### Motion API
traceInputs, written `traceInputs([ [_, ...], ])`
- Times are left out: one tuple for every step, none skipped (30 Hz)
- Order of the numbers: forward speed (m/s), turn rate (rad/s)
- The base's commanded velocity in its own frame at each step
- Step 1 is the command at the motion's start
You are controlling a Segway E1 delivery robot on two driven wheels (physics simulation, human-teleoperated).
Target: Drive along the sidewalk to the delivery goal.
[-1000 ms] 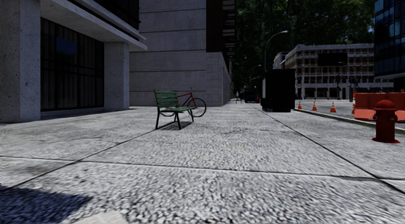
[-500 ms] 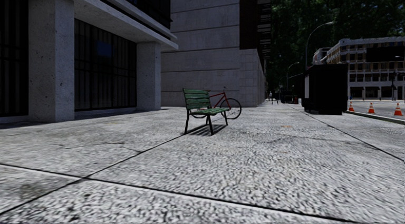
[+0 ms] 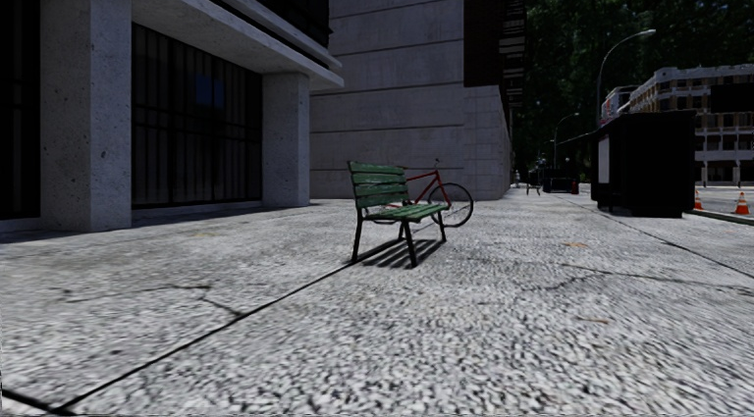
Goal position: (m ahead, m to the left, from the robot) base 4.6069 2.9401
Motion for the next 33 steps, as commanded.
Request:
traceInputs([
  [1.33,0.48],
  [1.27,0.48],
  [1.27,0.48],
  [1.18,0.48],
  [1.13,0.49],
  [1.1,0.49],
  [1.1,0.49],
  [1.08,0.49],
  [1.07,0.49],
  [1.06,0.49],
  [1.06,0.49],
  [1.06,0.49],
  [1.06,0.49],
  [1.06,0.49],
  [1.06,0.49],
  [1.06,0.49],
  [1.06,0.49],
  [1.05,0.49],
  [1.05,0.49],
  [1.05,0.49],
  [0.99,0.49],
  [0.94,0.49],
  [0.94,0.49],
  [0.93,0.49],
  [0.92,0.52],
  [0.92,0.53],
  [0.92,0.53],
  [0.92,0.53],
  [0.92,0.53],
  [0.92,0.54],
  [0.92,0.54],
  [0.92,0.54],
  [0.92,0.54],
])
